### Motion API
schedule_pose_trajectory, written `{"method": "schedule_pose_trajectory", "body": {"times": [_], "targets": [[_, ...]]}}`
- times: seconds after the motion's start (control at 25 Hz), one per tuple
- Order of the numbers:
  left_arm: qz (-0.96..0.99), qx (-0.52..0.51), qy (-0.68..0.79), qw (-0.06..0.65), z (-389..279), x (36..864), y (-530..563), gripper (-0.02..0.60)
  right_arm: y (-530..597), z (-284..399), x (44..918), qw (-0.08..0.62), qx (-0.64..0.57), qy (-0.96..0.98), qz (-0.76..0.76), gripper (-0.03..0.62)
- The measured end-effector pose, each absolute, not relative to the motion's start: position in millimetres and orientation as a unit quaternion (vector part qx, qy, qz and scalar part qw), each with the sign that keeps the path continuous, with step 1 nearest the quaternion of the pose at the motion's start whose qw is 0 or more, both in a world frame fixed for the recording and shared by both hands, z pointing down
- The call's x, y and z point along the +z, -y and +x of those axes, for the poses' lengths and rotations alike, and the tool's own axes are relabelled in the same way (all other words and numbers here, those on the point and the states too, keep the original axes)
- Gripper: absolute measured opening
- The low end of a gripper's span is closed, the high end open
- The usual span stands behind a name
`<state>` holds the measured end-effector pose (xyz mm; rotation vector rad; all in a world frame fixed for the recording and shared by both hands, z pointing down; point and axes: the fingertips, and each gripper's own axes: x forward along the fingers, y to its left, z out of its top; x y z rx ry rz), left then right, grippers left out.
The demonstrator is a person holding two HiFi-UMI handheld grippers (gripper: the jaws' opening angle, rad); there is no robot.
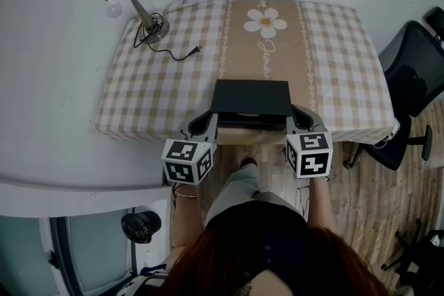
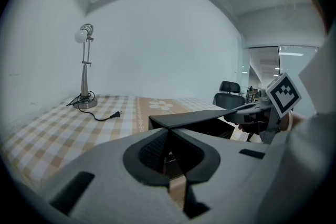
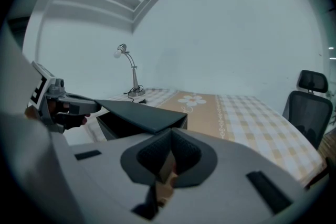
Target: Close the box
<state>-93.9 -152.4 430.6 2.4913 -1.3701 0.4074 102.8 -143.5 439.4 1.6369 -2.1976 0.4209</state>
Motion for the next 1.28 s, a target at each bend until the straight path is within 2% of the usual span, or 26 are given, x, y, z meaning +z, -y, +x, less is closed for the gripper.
{"method": "schedule_pose_trajectory", "body": {"times": [1.28], "targets": [[0.860,0.149,0.465,0.146,-96.3,445.3,133.5,0.029,113.7,99.3,445.3,0.193,0.155,0.778,0.577,0.018]]}}
